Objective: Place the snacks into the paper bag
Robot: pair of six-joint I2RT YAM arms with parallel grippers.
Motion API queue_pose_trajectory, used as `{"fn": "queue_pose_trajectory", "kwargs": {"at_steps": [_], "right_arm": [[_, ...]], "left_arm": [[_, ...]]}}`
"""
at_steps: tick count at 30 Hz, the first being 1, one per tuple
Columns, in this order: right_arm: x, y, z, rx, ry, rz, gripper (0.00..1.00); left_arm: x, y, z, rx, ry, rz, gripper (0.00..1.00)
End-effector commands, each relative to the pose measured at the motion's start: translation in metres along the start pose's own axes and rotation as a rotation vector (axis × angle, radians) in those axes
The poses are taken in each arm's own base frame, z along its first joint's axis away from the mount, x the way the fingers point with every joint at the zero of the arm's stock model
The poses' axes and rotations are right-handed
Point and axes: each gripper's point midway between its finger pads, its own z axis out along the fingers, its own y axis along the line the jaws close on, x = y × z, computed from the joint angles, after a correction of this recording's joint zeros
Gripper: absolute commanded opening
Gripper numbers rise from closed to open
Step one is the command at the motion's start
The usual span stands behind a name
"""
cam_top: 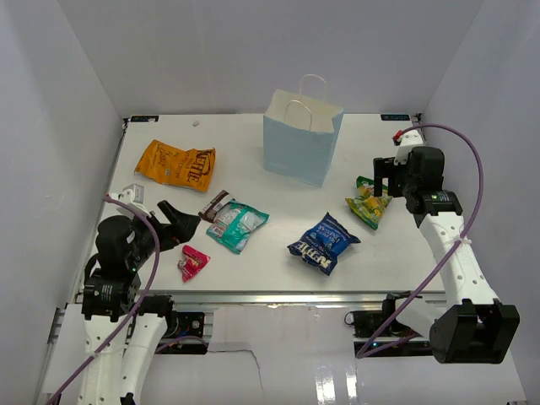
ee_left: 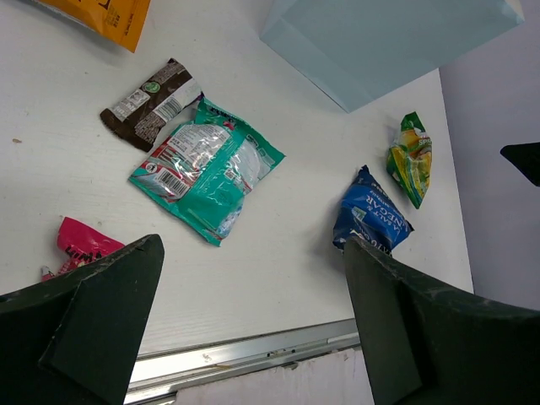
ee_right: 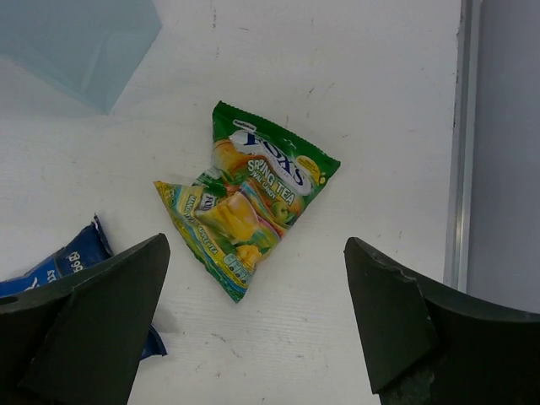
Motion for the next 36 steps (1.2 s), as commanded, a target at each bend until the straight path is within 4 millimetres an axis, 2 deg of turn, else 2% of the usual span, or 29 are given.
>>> {"fn": "queue_pose_trajectory", "kwargs": {"at_steps": [1,2,3,4,6,7,9,10,11,12,15,16,17,18,21,23,25,27,30,31,32,33,36], "right_arm": [[-0.022,0.016,-0.008,-0.124,-0.073,-0.129,0.90],[-0.023,0.023,-0.010,-0.172,-0.072,-0.172,0.90],[-0.022,0.040,-0.015,-0.287,-0.078,-0.217,0.90],[-0.010,0.049,-0.018,-0.364,-0.040,-0.318,0.90],[-0.010,0.062,-0.025,-0.463,-0.043,-0.381,0.90],[-0.003,0.063,-0.025,-0.484,-0.009,-0.406,0.90],[-0.002,0.061,-0.023,-0.487,0.014,-0.420,0.90],[0.007,0.061,-0.020,-0.505,0.054,-0.428,0.90],[0.007,0.062,-0.019,-0.507,0.063,-0.423,0.90],[0.010,0.054,-0.014,-0.458,0.089,-0.403,0.90],[0.018,0.049,0.000,-0.456,0.145,-0.317,0.90],[0.024,0.048,0.010,-0.459,0.183,-0.291,0.90],[0.028,0.036,0.016,-0.434,0.207,-0.238,0.90],[0.024,0.034,0.021,-0.426,0.209,-0.230,0.90],[0.034,0.032,0.046,-0.414,0.269,-0.193,0.97],[0.036,0.028,0.059,-0.376,0.284,-0.198,0.98],[0.047,0.031,0.071,-0.383,0.335,-0.186,1.00],[0.061,0.037,0.077,-0.407,0.400,-0.150,0.94],[0.068,0.035,0.086,-0.355,0.417,-0.147,0.88],[0.070,0.040,0.089,-0.323,0.428,-0.105,0.84],[0.074,0.030,0.092,-0.251,0.447,-0.076,0.81],[0.079,0.029,0.096,-0.220,0.471,-0.033,0.79],[0.088,0.033,0.099,-0.159,0.520,0.127,0.65]], "left_arm": [[-0.001,-0.005,-0.005,0.019,-0.002,-0.003,0.98],[-0.001,-0.005,-0.005,0.019,0.000,-0.005,0.98],[0.000,-0.005,-0.005,0.021,0.002,-0.005,0.98],[0.001,-0.004,-0.003,0.018,0.007,-0.009,0.98],[0.004,-0.004,-0.002,0.021,0.021,-0.013,0.98],[0.006,-0.003,0.000,0.020,0.031,-0.017,0.98],[0.007,-0.002,0.000,0.018,0.034,-0.018,0.98],[0.007,-0.002,0.001,0.017,0.036,-0.019,0.98],[0.007,-0.002,0.001,0.017,0.036,-0.019,0.98],[0.008,0.000,0.002,0.012,0.042,-0.021,0.98],[0.008,-0.001,0.002,0.013,0.042,-0.018,0.98],[0.007,-0.001,0.003,0.012,0.044,-0.017,0.98],[0.006,-0.002,0.003,0.014,0.043,-0.015,0.98],[0.006,-0.003,0.002,0.017,0.041,-0.012,0.98],[0.008,-0.002,0.003,0.017,0.048,-0.016,0.98],[0.010,-0.002,0.003,0.017,0.055,-0.022,0.98],[0.011,-0.001,0.004,0.018,0.058,-0.027,0.98],[0.012,0.000,0.004,0.014,0.059,-0.033,0.98],[0.013,0.001,0.004,0.012,0.056,-0.037,0.98],[0.014,0.002,0.005,0.009,0.057,-0.037,0.98],[0.014,0.002,0.005,0.007,0.058,-0.042,0.98],[0.015,0.003,0.006,0.005,0.060,-0.043,0.98],[0.016,0.004,0.008,-0.003,0.070,-0.054,0.98]]}}
